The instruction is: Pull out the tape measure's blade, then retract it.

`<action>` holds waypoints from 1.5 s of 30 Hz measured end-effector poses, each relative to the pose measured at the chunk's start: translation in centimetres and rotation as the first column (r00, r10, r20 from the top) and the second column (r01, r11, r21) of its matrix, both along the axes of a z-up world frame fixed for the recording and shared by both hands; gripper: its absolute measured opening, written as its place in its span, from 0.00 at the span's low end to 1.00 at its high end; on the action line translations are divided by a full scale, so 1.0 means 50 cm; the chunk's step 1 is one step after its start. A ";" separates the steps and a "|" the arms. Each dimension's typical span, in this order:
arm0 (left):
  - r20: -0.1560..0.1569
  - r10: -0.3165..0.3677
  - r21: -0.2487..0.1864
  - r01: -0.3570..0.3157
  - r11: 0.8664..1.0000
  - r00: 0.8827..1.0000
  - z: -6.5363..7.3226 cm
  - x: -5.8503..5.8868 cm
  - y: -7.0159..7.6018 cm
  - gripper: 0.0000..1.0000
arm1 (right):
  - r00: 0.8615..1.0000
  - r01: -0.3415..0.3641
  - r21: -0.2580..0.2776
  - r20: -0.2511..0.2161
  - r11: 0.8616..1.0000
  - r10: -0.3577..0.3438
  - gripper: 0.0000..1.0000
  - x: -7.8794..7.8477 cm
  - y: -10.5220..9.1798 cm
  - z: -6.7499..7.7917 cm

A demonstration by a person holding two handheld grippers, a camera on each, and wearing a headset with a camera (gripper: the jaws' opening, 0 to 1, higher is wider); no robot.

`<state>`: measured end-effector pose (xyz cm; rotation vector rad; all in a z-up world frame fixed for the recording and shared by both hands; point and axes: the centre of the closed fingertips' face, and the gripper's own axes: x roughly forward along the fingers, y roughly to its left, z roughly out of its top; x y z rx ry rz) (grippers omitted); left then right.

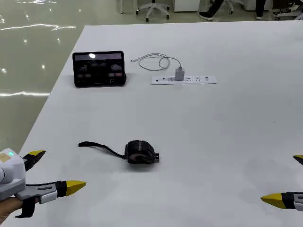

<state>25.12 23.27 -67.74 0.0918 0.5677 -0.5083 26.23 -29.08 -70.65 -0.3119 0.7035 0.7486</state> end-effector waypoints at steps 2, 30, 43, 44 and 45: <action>-0.005 -0.002 0.001 0.002 1.000 1.000 -0.003 -0.002 0.000 1.00 | 1.000 0.003 -0.001 0.000 1.000 -0.003 1.00 0.000 -0.002 0.001; -0.020 -0.013 0.004 0.013 1.000 1.000 -0.007 -0.003 0.000 1.00 | 1.000 0.014 -0.003 0.026 1.000 -0.014 1.00 0.004 -0.015 0.005; -0.020 -0.049 0.013 0.050 0.999 0.999 -0.008 0.007 -0.012 1.00 | 0.999 -0.011 0.010 0.049 1.000 0.010 1.00 0.014 -0.003 0.014; -0.020 -0.056 0.014 0.056 0.998 0.998 -0.007 0.009 -0.016 1.00 | 0.999 -0.013 0.009 0.051 1.000 0.012 1.00 0.016 -0.001 0.014; -0.020 -0.065 0.017 0.065 0.998 0.998 -0.006 0.014 -0.020 1.00 | 0.998 -0.017 0.010 0.054 1.000 0.016 1.00 0.019 0.002 0.015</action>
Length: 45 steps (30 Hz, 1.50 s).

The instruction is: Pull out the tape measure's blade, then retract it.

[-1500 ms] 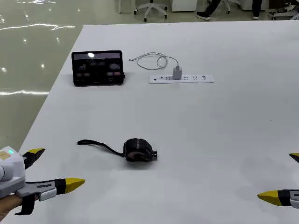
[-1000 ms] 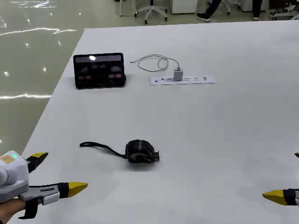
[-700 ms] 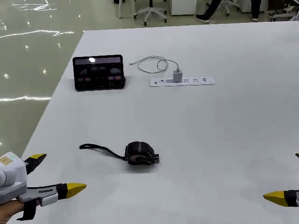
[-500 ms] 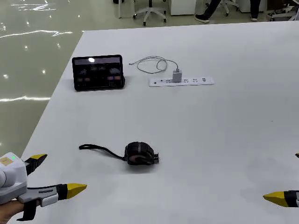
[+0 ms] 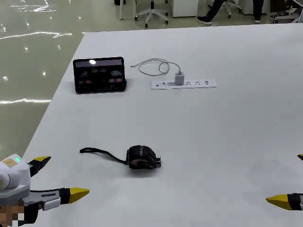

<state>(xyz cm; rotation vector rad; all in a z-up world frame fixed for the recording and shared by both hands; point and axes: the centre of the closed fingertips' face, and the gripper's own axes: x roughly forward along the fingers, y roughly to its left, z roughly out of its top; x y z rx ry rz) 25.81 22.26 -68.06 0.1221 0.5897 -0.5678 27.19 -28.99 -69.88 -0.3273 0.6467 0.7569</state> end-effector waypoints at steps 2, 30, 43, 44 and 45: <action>0.001 -0.016 0.010 0.016 1.000 1.000 0.001 0.006 -0.007 1.00 | 1.000 -0.006 0.005 0.007 1.000 0.006 1.00 0.005 0.007 0.005; -0.022 -0.227 0.107 0.228 0.968 0.974 0.005 0.104 -0.122 1.00 | 0.997 -0.074 -0.004 0.037 0.997 0.074 1.00 0.063 0.095 0.026; -0.058 -0.347 0.127 0.351 0.928 0.936 -0.007 0.101 -0.162 0.99 | 0.989 -0.144 0.015 0.043 0.989 0.144 1.00 0.085 0.159 0.025; -0.071 -0.369 0.141 0.376 0.916 0.927 -0.012 0.099 -0.164 0.98 | 0.987 -0.154 0.013 0.048 0.988 0.153 1.00 0.089 0.164 0.026; -0.087 -0.387 0.150 0.396 0.906 0.918 -0.018 0.099 -0.168 0.97 | 0.984 -0.168 0.016 0.058 0.986 0.167 1.00 0.093 0.173 0.028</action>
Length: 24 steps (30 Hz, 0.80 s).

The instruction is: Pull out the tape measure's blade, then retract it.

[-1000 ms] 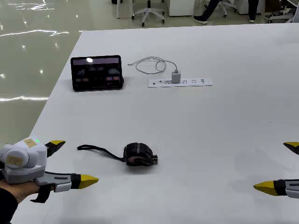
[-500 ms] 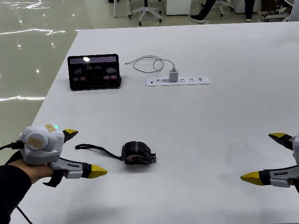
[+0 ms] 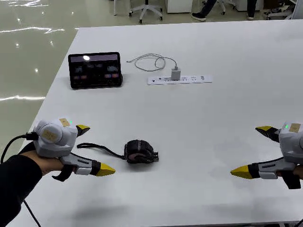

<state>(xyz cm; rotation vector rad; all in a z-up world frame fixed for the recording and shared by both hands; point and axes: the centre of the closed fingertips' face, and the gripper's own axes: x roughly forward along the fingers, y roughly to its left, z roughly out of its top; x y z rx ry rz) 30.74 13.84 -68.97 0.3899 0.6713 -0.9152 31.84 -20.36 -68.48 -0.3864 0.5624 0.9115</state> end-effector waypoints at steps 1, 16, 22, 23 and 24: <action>0.002 0.002 0.003 -0.002 1.000 1.000 -0.002 0.005 -0.003 0.96 | 1.000 -0.009 -0.002 -0.001 1.000 0.009 1.00 0.003 0.006 -0.001; -0.055 -0.112 0.107 0.117 0.987 0.992 -0.047 0.052 -0.066 0.91 | 0.986 -0.168 -0.003 0.005 0.986 0.168 1.00 0.030 0.105 -0.013; -0.086 -0.186 0.143 0.197 0.970 0.979 -0.074 0.061 -0.092 0.88 | 0.984 -0.177 -0.025 -0.029 0.984 0.176 1.00 0.044 0.122 -0.033; -0.095 -0.193 0.149 0.206 0.967 0.977 -0.078 0.062 -0.098 0.87 | 0.984 -0.178 -0.025 -0.033 0.984 0.178 1.00 0.048 0.126 -0.037; -0.100 -0.194 0.151 0.208 0.966 0.976 -0.081 0.064 -0.103 0.86 | 0.983 -0.180 -0.029 -0.035 0.983 0.179 1.00 0.050 0.129 -0.042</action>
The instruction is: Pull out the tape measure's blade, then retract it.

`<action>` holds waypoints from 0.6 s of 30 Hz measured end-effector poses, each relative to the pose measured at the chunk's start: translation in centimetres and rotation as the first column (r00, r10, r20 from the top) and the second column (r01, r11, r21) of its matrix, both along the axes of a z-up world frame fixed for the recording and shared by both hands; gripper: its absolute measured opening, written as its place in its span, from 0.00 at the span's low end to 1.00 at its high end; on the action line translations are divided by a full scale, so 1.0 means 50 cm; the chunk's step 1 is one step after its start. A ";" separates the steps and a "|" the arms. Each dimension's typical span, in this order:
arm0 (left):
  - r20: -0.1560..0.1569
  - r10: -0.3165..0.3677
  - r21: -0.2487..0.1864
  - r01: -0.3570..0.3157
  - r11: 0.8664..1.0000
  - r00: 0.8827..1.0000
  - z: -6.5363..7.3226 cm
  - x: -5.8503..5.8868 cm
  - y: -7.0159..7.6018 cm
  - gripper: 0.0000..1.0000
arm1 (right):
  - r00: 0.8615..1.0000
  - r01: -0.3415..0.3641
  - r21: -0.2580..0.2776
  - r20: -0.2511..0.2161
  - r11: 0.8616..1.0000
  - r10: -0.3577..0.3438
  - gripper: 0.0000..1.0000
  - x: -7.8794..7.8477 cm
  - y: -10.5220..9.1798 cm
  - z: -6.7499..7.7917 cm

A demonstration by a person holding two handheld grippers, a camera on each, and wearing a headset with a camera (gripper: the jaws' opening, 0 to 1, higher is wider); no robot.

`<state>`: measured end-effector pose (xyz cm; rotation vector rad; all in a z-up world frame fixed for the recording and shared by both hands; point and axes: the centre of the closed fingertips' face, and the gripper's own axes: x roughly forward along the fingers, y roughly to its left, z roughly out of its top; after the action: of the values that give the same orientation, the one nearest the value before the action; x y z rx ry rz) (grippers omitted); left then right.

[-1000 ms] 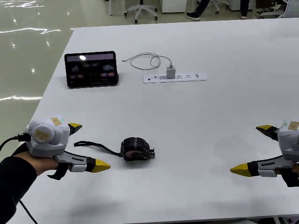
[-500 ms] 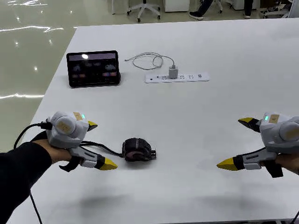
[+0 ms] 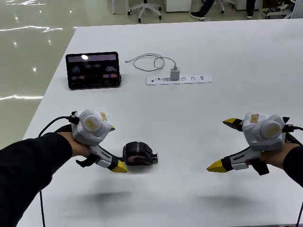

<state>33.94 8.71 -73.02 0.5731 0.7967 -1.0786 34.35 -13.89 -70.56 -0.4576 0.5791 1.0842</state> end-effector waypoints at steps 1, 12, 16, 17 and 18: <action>0.002 0.002 0.005 -0.002 1.000 1.000 -0.006 0.005 -0.007 0.86 | 1.000 0.002 -0.007 -0.001 1.000 -0.002 1.00 0.005 0.004 -0.006; -0.098 -0.073 0.033 0.077 0.997 0.992 -0.060 -0.018 -0.062 0.75 | 0.998 -0.049 0.042 -0.030 0.998 0.050 1.00 0.010 0.076 -0.016; -0.099 -0.115 0.064 0.122 0.991 0.988 -0.072 -0.020 -0.072 0.72 | 0.994 -0.104 0.034 -0.031 0.994 0.105 1.00 0.001 0.100 -0.032; -0.091 -0.128 0.076 0.135 0.988 0.988 -0.074 -0.020 -0.073 0.70 | 0.993 -0.114 0.033 -0.031 0.993 0.115 1.00 -0.001 0.106 -0.034; -0.087 -0.132 0.080 0.139 0.987 0.987 -0.074 -0.020 -0.074 0.69 | 0.992 -0.125 0.031 -0.030 0.992 0.126 1.00 -0.004 0.111 -0.035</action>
<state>32.94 4.99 -76.71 0.6665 0.8889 -1.2028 34.17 -8.33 -72.33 -0.4565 0.5674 1.2200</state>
